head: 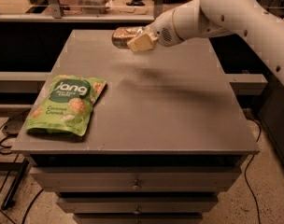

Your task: Move orange can near green rice chip bag

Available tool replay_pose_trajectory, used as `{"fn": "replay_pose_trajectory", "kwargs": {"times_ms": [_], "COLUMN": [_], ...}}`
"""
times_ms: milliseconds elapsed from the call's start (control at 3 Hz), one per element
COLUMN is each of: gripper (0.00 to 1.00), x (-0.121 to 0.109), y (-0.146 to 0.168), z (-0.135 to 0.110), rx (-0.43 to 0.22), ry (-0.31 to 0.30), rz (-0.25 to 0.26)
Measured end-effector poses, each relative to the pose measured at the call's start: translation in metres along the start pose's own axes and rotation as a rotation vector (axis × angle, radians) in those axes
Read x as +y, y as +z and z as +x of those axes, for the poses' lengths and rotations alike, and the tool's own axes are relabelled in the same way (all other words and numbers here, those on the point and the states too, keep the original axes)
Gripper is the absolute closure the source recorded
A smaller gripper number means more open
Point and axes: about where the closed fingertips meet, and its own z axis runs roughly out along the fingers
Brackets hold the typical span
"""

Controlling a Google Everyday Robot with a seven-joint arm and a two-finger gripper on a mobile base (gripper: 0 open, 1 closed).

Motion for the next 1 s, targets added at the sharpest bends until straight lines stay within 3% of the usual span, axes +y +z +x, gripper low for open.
{"fn": "replay_pose_trajectory", "kwargs": {"times_ms": [333,667,1000], "gripper": [0.82,0.50,0.27], "x": [0.038,0.066,0.076], "y": [0.025,0.051,0.061], "z": [0.019,0.047,0.058], "rx": [0.013,0.022,0.023], "ry": [0.028,0.094,0.125], "rz": [-0.098,-0.170,-0.196]}}
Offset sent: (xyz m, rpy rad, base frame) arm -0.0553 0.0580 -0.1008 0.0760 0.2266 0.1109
